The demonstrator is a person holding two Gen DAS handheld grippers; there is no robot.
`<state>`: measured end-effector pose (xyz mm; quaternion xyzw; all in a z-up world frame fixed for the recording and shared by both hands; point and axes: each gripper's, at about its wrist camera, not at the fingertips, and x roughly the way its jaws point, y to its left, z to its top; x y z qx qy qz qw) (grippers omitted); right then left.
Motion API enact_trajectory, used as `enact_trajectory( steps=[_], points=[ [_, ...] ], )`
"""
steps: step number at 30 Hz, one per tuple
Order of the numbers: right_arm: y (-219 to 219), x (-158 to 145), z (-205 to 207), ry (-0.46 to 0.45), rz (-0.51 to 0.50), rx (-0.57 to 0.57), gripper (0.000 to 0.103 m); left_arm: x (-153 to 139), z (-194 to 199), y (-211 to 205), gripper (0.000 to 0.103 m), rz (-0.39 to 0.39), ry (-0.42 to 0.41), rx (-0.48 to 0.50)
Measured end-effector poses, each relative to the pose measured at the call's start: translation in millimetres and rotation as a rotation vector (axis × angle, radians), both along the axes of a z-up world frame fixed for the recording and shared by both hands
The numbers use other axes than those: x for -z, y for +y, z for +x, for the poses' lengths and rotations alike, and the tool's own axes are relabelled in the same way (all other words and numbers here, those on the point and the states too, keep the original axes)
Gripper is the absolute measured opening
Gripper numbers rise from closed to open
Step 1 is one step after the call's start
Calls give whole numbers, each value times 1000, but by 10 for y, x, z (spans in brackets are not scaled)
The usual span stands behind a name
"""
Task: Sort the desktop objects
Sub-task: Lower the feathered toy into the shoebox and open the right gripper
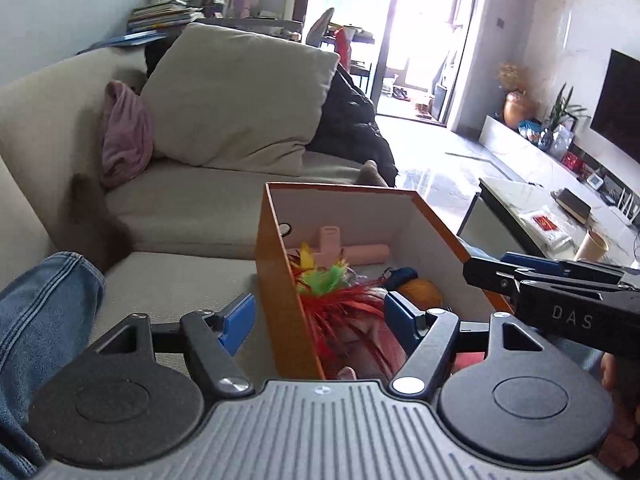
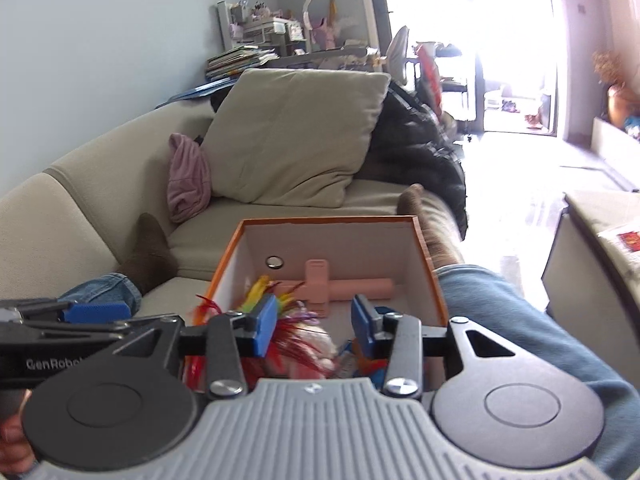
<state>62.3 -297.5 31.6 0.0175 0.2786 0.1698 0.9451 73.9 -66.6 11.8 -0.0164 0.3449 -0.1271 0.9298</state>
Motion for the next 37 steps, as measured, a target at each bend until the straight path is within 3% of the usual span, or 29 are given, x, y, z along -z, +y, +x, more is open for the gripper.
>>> enact_trajectory(
  steps=[7,16,27,37],
  points=[
    [-101,167,-242,25,-48,38,48,158,-90,-117,84,-3,70,24],
    [-63,388,-396,86,-78,28,54,266,-181,-116,84,-6,124,-30],
    [-44,566,-377,155,-90,42,54,439,-181,-144,84,9,198,-44],
    [-18,597,-370,153,-107,47,56,480,-181,-130,84,7,221,-53]
  ],
)
